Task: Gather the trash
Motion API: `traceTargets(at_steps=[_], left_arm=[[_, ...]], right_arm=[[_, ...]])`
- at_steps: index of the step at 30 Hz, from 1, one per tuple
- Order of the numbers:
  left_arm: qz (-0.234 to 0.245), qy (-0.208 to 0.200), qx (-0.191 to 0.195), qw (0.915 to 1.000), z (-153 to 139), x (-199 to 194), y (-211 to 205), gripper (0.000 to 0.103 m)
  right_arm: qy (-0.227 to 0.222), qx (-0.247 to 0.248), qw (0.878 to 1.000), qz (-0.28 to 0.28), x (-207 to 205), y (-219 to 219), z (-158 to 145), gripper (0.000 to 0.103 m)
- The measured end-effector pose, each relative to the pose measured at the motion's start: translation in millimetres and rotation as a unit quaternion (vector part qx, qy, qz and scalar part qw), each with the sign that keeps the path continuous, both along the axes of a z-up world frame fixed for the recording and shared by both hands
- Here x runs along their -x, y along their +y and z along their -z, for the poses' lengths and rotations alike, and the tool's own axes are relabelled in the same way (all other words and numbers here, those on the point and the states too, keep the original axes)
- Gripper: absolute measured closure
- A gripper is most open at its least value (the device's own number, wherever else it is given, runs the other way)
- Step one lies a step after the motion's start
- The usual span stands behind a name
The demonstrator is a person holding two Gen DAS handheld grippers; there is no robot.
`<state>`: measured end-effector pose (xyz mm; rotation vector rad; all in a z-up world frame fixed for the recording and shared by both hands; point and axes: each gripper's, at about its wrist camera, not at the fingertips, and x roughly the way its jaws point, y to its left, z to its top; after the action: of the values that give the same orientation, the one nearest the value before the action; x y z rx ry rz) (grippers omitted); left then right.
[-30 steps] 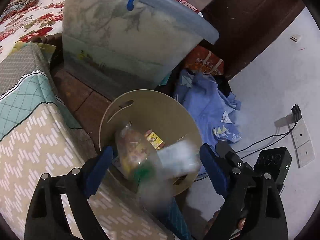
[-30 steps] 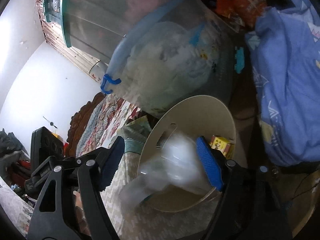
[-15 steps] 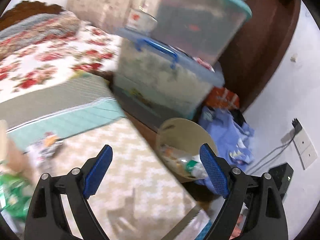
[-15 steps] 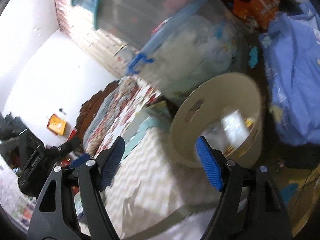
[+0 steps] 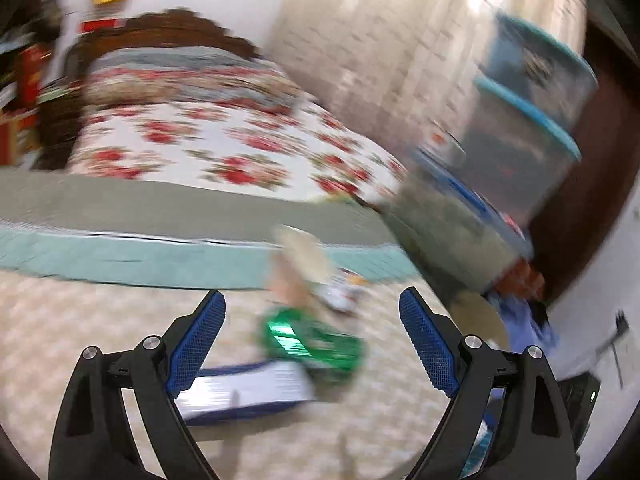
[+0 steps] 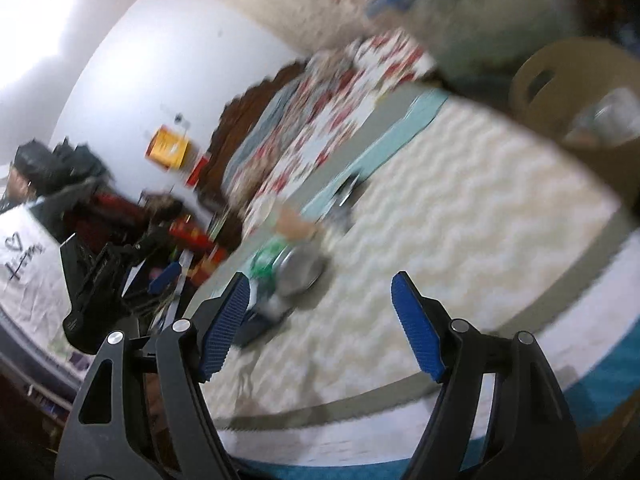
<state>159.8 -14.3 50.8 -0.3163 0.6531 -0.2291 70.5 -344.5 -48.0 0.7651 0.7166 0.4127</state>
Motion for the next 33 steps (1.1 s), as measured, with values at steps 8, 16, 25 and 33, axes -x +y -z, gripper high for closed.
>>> traceTargets(at_steps=[8, 16, 25, 33], left_arm=[[-0.098, 0.008, 0.007, 0.9951, 14.8, 37.4, 133.5, 0.018], [-0.014, 0.029, -0.010, 0.9994, 49.1, 39.1, 113.6, 0.018], [0.117, 0.045, -0.069, 0.9897, 84.7, 10.9, 37.2, 0.009], [0.145, 0.095, -0.030, 0.9844, 110.7, -14.6, 33.9, 0.009]], right_arm=[[0.038, 0.016, 0.994, -0.099, -16.2, 82.7, 15.4, 0.044], [0.057, 0.048, 0.989, -0.129, -24.5, 126.4, 23.2, 0.044], [0.084, 0.042, 0.989, -0.112, -35.4, 123.7, 35.1, 0.043], [0.099, 0.050, 0.988, -0.104, -47.8, 118.4, 44.9, 0.043]])
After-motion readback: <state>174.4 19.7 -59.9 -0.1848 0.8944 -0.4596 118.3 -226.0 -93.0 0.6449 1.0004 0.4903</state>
